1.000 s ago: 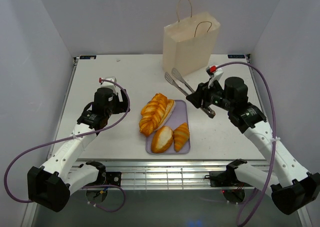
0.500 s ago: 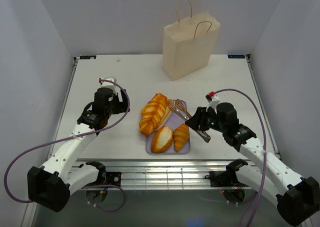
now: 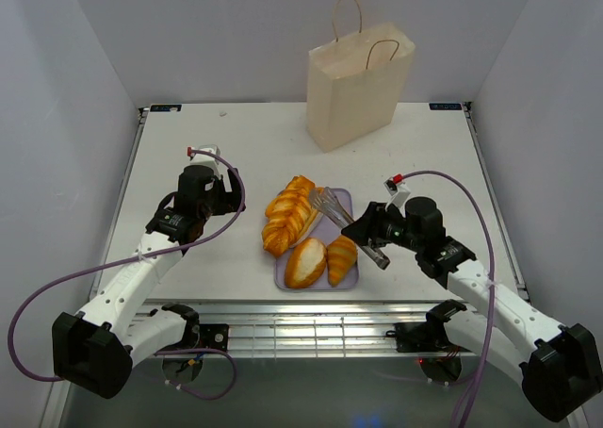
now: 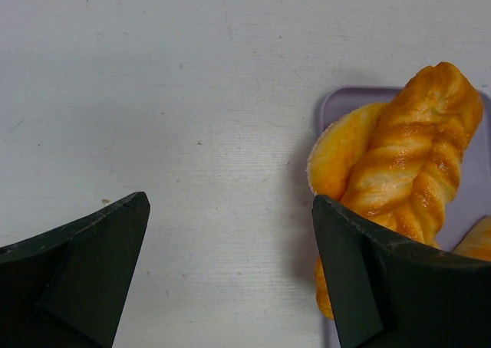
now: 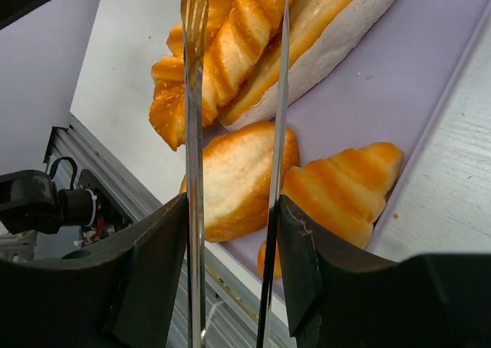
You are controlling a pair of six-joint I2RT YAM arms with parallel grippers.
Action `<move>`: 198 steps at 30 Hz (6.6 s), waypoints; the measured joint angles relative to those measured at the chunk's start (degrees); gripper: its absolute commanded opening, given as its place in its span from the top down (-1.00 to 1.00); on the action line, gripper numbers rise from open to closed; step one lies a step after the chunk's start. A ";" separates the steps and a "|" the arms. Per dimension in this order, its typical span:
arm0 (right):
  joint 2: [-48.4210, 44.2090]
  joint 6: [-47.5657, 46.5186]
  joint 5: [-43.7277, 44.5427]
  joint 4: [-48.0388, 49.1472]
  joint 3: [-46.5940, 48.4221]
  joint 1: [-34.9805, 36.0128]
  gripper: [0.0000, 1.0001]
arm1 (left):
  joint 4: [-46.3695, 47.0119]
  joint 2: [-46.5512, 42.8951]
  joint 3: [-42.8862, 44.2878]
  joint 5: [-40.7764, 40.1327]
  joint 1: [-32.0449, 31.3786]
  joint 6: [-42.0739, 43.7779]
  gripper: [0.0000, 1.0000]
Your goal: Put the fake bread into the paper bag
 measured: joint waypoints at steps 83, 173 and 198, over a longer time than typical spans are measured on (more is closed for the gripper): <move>15.50 12.79 2.75 8.15 1.33 8.66 0.23 | 0.02 -0.92 0.00 2.97 -0.74 0.00 -0.96; 47.63 2.14 22.21 1.25 70.77 -14.93 0.07 | 0.07 -0.81 0.00 3.72 -1.84 0.02 -0.96; 47.08 2.10 20.24 1.05 72.76 -16.17 -0.02 | 0.07 -0.68 0.00 3.76 -1.84 0.02 -0.96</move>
